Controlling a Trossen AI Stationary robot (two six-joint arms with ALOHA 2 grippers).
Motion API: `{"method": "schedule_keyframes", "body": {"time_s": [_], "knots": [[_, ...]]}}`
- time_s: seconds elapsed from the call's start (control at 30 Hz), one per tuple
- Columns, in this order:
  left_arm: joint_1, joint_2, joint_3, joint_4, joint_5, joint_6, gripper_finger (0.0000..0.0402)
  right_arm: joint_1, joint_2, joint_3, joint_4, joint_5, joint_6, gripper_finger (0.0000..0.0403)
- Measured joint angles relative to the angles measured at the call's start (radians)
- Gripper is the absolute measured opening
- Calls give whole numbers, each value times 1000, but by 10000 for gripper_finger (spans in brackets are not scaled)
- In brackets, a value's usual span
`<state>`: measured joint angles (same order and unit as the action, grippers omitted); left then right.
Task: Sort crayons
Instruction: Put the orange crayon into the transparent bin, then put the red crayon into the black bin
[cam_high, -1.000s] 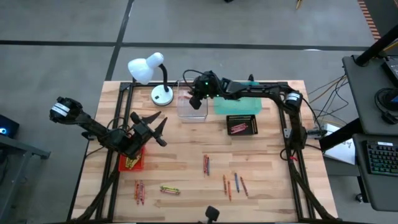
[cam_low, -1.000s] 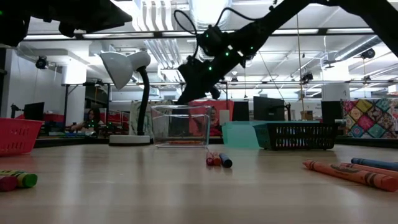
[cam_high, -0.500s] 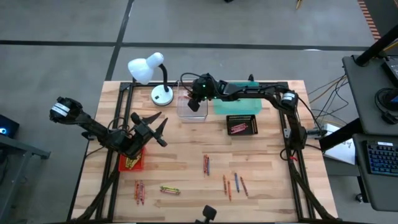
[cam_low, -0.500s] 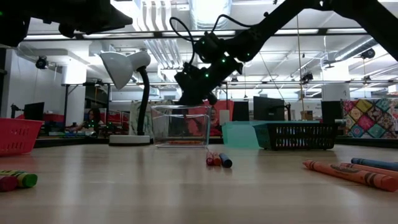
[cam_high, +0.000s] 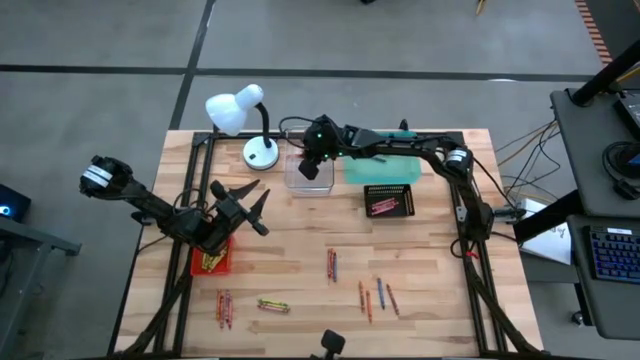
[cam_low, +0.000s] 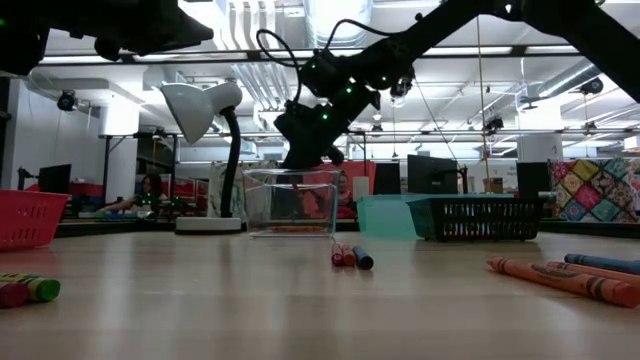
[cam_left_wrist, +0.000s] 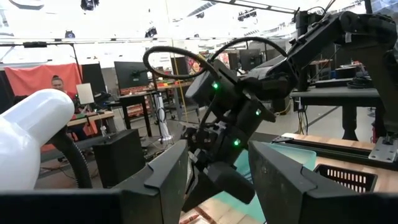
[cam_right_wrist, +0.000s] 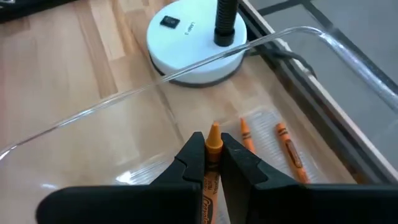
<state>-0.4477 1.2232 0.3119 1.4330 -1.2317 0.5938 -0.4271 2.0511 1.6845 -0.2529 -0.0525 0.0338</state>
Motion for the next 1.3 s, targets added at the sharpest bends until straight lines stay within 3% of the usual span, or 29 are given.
{"method": "schedule_keyframes", "body": {"time_s": [0.47, 1.1, 1.3], "knots": [[1, 0, 0, -2, -7, 7, 153, -1, 87, 41, -161, 20, -52, 17], [1, 0, 0, -7, -8, 7, 153, -1, 98, 44, -112, 26, -47, 99], [1, 0, 0, -10, -8, -19, 153, 6, 43, 45, -117, 21, -43, 119]]}}
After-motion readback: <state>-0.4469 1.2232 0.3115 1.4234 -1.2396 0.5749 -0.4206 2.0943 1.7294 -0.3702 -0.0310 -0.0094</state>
